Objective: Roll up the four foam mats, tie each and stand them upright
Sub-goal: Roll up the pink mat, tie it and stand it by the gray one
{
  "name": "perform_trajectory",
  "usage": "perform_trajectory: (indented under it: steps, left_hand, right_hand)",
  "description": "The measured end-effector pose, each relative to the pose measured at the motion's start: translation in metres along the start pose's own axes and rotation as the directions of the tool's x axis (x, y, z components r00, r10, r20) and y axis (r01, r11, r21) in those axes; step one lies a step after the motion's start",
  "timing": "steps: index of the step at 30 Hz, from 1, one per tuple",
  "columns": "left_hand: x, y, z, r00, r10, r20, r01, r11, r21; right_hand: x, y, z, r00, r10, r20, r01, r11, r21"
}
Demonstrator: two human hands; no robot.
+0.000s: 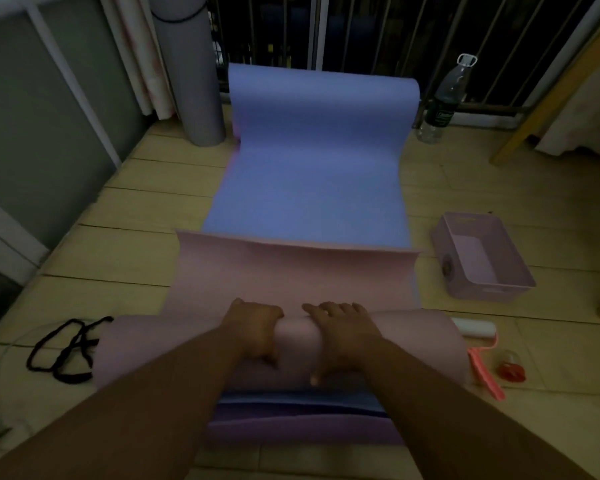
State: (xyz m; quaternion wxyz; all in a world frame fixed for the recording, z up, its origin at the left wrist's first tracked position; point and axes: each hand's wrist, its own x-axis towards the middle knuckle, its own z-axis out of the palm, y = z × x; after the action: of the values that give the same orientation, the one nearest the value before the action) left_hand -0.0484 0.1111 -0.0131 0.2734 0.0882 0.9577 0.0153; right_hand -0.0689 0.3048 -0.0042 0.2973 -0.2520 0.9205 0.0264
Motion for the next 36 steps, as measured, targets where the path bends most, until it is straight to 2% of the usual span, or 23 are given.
perform_trajectory:
  steps: [2, 4, 8, 9, 13, 18, 22, 24, 26, 27, 30, 34, 36]
  left_hand:
    - [0.002, -0.003, -0.003, 0.997, 0.005, 0.078, 0.000, 0.998, -0.064]
    - [-0.002, -0.002, 0.001, 0.996, 0.028, 0.082, -0.021, 0.997, -0.077]
    - [-0.019, 0.001, 0.025, 0.974, 0.102, -0.202, -0.101, 0.995, 0.013]
    - [-0.021, 0.000, 0.031, 0.970, 0.110, -0.217, -0.103, 0.994, 0.042]
    - [-0.014, 0.003, 0.028, 0.996, 0.054, -0.074, -0.050, 0.997, 0.060]
    - [-0.002, 0.009, 0.001, 0.999, 0.029, 0.019, -0.028, 1.000, -0.010]
    - [-0.003, 0.008, 0.001, 0.997, -0.008, 0.073, 0.016, 0.994, -0.111]
    - [-0.011, 0.007, 0.011, 0.999, 0.010, -0.049, -0.015, 0.995, -0.101]
    - [-0.022, 0.003, 0.026, 0.973, 0.072, -0.221, -0.082, 0.996, -0.040]
    - [-0.027, 0.000, 0.032, 0.960, 0.102, -0.260, -0.105, 0.994, 0.001]
    - [-0.037, -0.004, 0.046, 0.977, 0.100, -0.187, -0.087, 0.993, 0.075]
    - [-0.024, 0.001, 0.041, 0.997, 0.029, -0.067, -0.023, 0.996, 0.083]
    - [-0.014, 0.002, 0.031, 0.999, 0.034, -0.042, -0.032, 0.998, 0.062]
  right_hand:
    - [-0.003, -0.003, 0.002, 1.000, 0.001, -0.004, -0.001, 1.000, -0.030]
    - [-0.004, -0.006, 0.002, 1.000, 0.026, -0.004, -0.026, 1.000, -0.013]
    - [0.001, -0.003, -0.008, 0.998, 0.063, 0.020, -0.064, 0.996, 0.059]
    - [0.003, -0.003, -0.011, 0.997, 0.064, 0.036, -0.066, 0.995, 0.075]
    - [0.004, -0.005, -0.003, 0.995, 0.059, 0.082, -0.066, 0.994, 0.083]
    - [-0.010, -0.006, 0.016, 0.996, 0.028, -0.086, -0.029, 0.999, -0.015]
    - [-0.005, -0.006, 0.014, 0.995, 0.071, -0.072, -0.069, 0.997, 0.022]
    - [0.000, -0.004, 0.012, 0.995, 0.087, -0.048, -0.084, 0.995, 0.062]
    - [0.005, -0.001, 0.009, 0.995, 0.086, -0.047, -0.083, 0.994, 0.065]
    - [0.007, 0.000, 0.007, 0.995, 0.083, -0.047, -0.080, 0.995, 0.063]
    - [0.008, 0.001, 0.008, 0.997, 0.063, -0.044, -0.059, 0.995, 0.082]
    - [0.003, 0.002, 0.020, 0.985, 0.032, -0.168, -0.014, 0.994, 0.109]
    - [-0.002, 0.004, 0.021, 0.994, 0.010, -0.111, -0.005, 0.999, 0.040]
